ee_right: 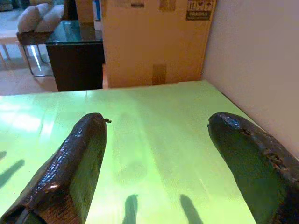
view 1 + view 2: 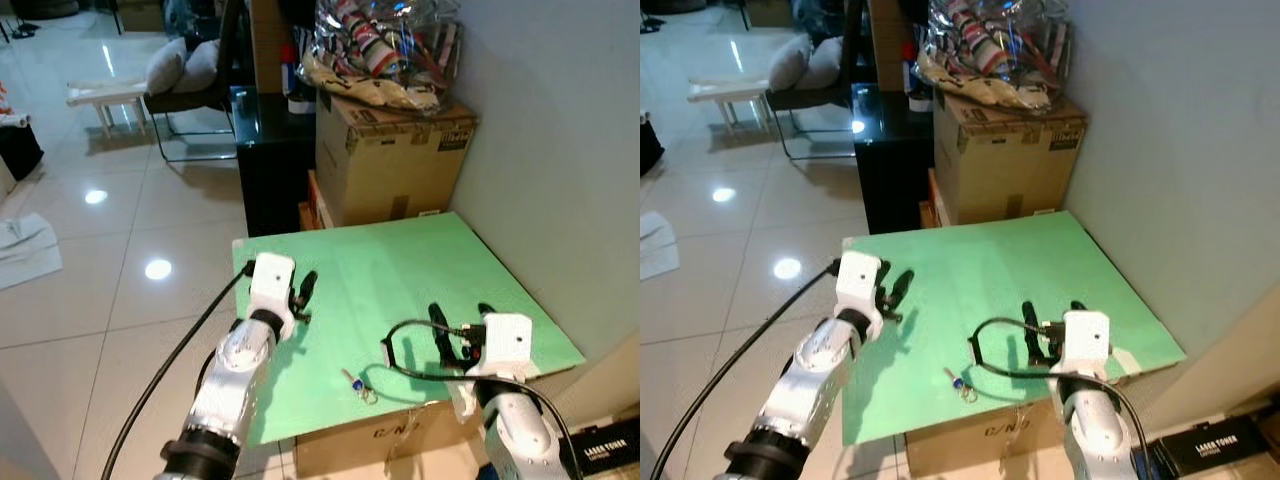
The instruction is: Hang keys on a hook
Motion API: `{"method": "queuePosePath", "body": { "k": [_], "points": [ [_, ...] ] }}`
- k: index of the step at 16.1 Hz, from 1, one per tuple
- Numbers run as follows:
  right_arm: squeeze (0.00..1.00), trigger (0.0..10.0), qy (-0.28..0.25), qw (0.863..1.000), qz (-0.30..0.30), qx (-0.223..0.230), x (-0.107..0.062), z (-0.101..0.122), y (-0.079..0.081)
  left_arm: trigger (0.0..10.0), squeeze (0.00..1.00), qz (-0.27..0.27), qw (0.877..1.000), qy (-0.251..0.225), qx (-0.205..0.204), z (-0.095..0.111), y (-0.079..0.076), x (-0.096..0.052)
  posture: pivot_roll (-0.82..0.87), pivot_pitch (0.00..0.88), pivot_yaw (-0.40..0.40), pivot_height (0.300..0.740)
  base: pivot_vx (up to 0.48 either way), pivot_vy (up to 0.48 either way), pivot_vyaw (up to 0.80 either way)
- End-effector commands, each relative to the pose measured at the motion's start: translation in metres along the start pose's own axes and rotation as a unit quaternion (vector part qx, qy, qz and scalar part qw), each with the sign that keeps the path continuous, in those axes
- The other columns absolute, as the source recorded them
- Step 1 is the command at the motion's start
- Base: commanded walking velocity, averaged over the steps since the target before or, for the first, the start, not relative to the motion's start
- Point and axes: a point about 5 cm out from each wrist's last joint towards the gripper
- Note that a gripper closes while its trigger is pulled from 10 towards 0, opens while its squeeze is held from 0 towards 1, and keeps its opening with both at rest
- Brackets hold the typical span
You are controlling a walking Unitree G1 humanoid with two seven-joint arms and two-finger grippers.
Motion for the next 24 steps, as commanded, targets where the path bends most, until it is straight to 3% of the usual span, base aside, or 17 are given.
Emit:
{"method": "queuePosePath", "body": {
  "k": [1, 3, 5, 6, 11, 17, 19, 22, 24],
  "points": [
    [0.00, 10.0, 0.013, 1.000, 0.004, -0.001, -0.001, -0.003, 0.000, 10.0, 0.00, 0.012, 1.000, -0.009, 0.009, 0.003, 0.003, 0.001, -0.20, 0.000, -0.001, 0.740, 0.000, 0.000, 0.00],
    [0.00, 10.0, 0.048, 0.998, 0.013, 0.024, 0.004, -0.013, 0.003, 10.0, 0.00, 0.041, 0.998, -0.042, 0.034, 0.015, 0.021, 0.000, -0.19, 0.000, -0.001, 0.740, 0.000, 0.000, 0.00],
    [0.00, 10.0, 0.086, 0.995, 0.018, 0.045, 0.012, -0.022, 0.006, 10.0, 0.00, 0.062, 0.996, -0.037, 0.051, 0.013, 0.038, -0.004, -0.17, 0.000, -0.004, 0.740, 0.000, 0.000, 0.00],
    [0.00, 10.0, 0.120, 0.989, 0.021, 0.083, 0.017, -0.031, 0.010, 10.0, 0.00, 0.072, 0.995, -0.027, 0.058, 0.009, 0.050, -0.010, -0.16, 0.000, -0.007, 0.740, 0.000, 0.000, 0.00],
    [0.00, 10.0, 0.234, 0.957, 0.054, 0.160, 0.023, -0.062, 0.028, 10.0, 0.00, 0.072, 0.994, -0.021, 0.083, -0.002, 0.063, -0.035, -0.09, 0.000, -0.024, 0.740, 0.000, 0.000, 0.00],
    [0.00, 10.0, 0.290, 0.946, 0.058, 0.132, 0.017, -0.084, 0.029, 10.0, 0.00, 0.052, 0.997, -0.024, 0.057, -0.008, 0.055, -0.048, -0.07, 0.000, -0.031, 0.740, 0.000, 0.000, 0.00],
    [0.00, 10.0, 0.323, 0.935, 0.052, 0.133, 0.013, -0.095, 0.031, 10.0, 0.00, -0.005, 0.994, -0.025, 0.105, -0.011, 0.041, -0.051, -0.07, 0.004, -0.029, 0.740, 0.000, 0.000, 0.00],
    [0.00, 10.0, 0.353, 0.922, 0.055, 0.152, 0.011, -0.103, 0.034, 10.0, 0.00, -0.012, 0.993, -0.020, 0.116, -0.013, 0.040, -0.052, -0.08, 0.004, -0.026, 0.740, 0.000, 0.000, 0.00],
    [0.00, 10.0, 0.358, 0.921, 0.054, 0.147, 0.012, -0.104, 0.034, 10.0, 0.00, -0.008, 0.993, -0.019, 0.117, -0.013, 0.042, -0.051, -0.08, 0.000, -0.024, 0.740, 0.000, 0.000, 0.00]
  ]
}}
Point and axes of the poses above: a point about 5 cm out from each wrist's last joint towards the gripper, its own x axis pointing out of the wrist towards the gripper, its own z axis along the axis of the wrist's last joint, y = z × x, and after that the axes turned 14 degrees about x, right-handed
